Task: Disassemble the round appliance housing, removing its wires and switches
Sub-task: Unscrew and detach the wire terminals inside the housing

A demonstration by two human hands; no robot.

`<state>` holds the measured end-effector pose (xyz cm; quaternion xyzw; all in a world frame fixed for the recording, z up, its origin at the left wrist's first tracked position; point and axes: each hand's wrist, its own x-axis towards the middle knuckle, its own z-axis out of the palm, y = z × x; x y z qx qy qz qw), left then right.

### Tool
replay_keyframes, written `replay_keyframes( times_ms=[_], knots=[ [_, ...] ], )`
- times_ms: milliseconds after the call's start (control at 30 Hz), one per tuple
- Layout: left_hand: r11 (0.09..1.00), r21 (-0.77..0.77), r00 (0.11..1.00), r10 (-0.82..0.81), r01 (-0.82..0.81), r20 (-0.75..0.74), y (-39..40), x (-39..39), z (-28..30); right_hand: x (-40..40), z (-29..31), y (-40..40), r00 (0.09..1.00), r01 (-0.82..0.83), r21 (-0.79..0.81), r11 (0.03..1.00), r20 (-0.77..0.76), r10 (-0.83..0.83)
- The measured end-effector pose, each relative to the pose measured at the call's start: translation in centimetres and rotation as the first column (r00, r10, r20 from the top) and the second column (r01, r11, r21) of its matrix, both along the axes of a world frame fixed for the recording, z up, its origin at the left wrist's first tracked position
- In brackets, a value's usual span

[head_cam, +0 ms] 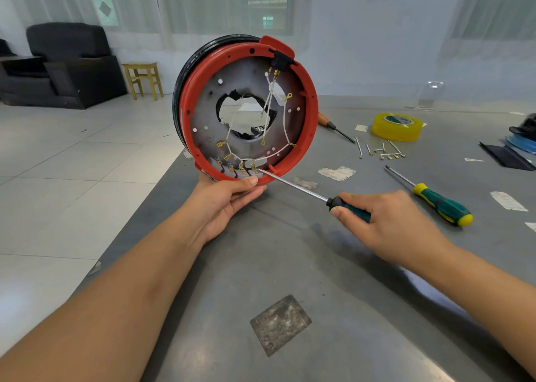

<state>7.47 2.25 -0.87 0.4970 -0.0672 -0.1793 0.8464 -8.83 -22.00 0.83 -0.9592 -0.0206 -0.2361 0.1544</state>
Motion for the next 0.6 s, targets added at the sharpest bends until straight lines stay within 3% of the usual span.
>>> replay_keyframes(
  times_ms=[600],
  knots=[
    [0.974,0.180,0.989,-0.130,0.140,-0.068,0.6,-0.1,0.4,0.1,1.5,-3.8,0.985,-0.143,-0.242,0.960,0.059,0.161]
  ],
)
